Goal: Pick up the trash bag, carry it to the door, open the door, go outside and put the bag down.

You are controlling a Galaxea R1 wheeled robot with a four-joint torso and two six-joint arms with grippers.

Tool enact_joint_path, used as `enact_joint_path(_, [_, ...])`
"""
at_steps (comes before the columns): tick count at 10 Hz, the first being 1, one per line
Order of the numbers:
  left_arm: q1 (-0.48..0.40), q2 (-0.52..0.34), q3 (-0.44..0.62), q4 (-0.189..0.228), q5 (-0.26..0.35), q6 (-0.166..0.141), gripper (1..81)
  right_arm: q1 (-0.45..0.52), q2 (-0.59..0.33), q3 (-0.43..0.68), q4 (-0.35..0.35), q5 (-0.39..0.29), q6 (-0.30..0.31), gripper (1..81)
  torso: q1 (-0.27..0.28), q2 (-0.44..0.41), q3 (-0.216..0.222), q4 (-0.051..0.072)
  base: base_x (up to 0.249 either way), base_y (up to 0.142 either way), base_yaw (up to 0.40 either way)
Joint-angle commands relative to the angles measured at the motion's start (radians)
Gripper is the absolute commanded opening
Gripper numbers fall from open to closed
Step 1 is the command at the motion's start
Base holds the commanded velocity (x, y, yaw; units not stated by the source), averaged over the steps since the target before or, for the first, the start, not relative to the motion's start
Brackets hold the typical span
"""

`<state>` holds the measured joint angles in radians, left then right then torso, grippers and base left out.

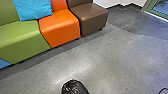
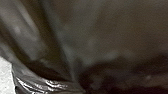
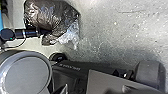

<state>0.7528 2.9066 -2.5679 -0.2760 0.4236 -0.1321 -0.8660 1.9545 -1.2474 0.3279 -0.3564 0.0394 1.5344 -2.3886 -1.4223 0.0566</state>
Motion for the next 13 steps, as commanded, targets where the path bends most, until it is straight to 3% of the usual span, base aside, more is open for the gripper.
enact_joint_path(1, [-0.091, -0.114, 0.165, -0.037, 0.084, -0.007, 1.0, -0.040, 0.020, -0.048, -0.032, -0.032, -0.003, 81.1, -0.061, 0.094, 0.075, 0.000, 0.000, 0.000, 0.000])
enact_joint_path(4, [-0.106, -0.193, 0.259, -0.055, 0.084, -0.009, 1.0, -0.064, 0.023, -0.067, -0.029, -0.006, -0.006, 81.1, -0.128, 0.201, 0.155, 0.000, 0.000, 0.000, 0.000])
enact_joint_path(8, [-0.108, -0.291, 0.334, -0.058, 0.084, -0.009, 1.0, -0.081, 0.025, -0.087, -0.030, -0.004, -0.006, 81.1, -0.221, 0.346, 0.268, 0.000, 0.000, 0.000, 0.000])
enact_joint_path(13, [-0.095, -0.447, 0.512, -0.054, 0.095, -0.007, 1.0, -0.158, 0.033, -0.170, -0.029, 0.020, -0.006, 81.1, -0.337, 0.523, 0.407, -0.001, 0.000, 0.000, 0.000])
